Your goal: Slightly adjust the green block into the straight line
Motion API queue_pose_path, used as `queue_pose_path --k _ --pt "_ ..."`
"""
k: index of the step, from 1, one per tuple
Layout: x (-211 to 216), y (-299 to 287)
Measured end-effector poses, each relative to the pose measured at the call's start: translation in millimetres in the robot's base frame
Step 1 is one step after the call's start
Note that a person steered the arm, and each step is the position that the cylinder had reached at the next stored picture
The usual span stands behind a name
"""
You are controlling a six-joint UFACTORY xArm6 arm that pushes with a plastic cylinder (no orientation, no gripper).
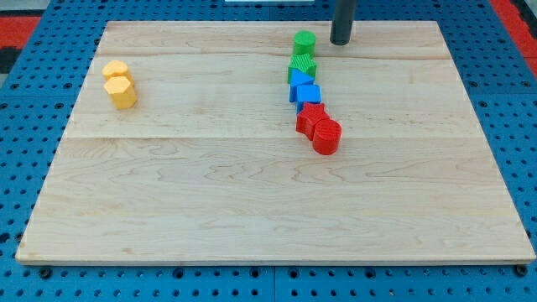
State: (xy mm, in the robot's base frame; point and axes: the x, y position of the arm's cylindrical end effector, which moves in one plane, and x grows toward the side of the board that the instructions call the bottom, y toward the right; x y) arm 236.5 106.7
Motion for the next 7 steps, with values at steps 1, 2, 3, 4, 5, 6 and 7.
queue_pose_path --k 1,2,3,4,5,6,7 --pt "0.0 -15.7" --pt "-0.1 -26.0" --pt "0.2 -31.7" --pt "-8.3 -31.6" --pt "-27.7 -46.2" --pt "-27.7 -65.2" --pt "-27.8 -33.9"
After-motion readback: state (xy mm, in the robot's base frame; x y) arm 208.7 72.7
